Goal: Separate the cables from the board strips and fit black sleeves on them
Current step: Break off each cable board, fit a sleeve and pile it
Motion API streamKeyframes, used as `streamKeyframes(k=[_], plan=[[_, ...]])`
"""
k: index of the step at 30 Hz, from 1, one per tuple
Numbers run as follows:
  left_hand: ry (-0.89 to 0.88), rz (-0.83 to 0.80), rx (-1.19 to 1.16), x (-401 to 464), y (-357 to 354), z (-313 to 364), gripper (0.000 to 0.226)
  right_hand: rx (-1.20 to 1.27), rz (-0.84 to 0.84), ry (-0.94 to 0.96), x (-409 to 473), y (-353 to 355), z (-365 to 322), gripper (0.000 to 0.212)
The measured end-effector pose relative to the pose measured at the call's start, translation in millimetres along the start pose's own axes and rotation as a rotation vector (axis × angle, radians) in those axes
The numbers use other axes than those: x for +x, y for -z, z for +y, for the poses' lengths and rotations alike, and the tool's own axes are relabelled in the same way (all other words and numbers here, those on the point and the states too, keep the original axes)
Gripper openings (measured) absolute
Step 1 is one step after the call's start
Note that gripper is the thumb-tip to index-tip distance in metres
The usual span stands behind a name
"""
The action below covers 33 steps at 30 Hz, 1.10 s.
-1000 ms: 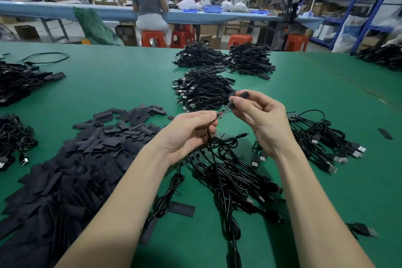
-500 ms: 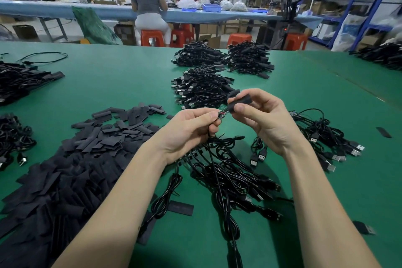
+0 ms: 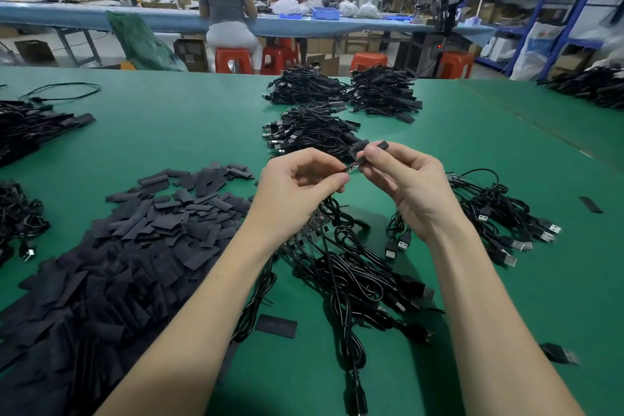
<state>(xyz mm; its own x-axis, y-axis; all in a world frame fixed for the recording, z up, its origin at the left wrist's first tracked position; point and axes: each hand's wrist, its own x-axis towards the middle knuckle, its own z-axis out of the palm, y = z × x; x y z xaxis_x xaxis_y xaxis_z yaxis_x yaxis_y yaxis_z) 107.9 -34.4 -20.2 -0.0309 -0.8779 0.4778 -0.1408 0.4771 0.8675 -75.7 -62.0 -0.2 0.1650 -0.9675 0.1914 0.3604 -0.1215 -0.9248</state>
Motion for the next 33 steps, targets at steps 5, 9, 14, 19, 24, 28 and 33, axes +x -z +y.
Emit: streamKeyframes(k=[5,9,14,19,24,28,33], plan=[[-0.029,-0.032,0.022,-1.7,-1.7,-0.6,0.008,0.032,-0.009,-0.058,-0.1,0.1,1.1,0.012],[-0.011,-0.055,-0.036,-1.9,-2.4,0.3,0.009,0.034,-0.039,-0.088,-0.5,-0.4,1.9,0.016],[-0.010,-0.040,-0.130,-1.9,-3.8,1.5,0.009,0.043,-0.077,-0.118,-1.5,-3.3,3.7,0.018],[-0.017,0.029,-0.165,-1.9,-7.6,1.1,0.015,0.038,-0.019,-0.022,-1.2,-8.3,4.7,0.027],[-0.006,0.078,-0.139,-0.2,-9.7,-4.4,0.007,-0.012,0.051,0.070,1.3,-11.8,11.7,0.023],[0.005,0.128,-0.164,0.5,-13.4,-6.3,0.006,-0.013,0.071,0.096,0.7,-15.8,20.2,0.025],[0.034,0.156,-0.156,-0.3,-16.3,-8.0,0.007,-0.030,0.103,0.095,-1.1,-16.1,26.7,0.029]])
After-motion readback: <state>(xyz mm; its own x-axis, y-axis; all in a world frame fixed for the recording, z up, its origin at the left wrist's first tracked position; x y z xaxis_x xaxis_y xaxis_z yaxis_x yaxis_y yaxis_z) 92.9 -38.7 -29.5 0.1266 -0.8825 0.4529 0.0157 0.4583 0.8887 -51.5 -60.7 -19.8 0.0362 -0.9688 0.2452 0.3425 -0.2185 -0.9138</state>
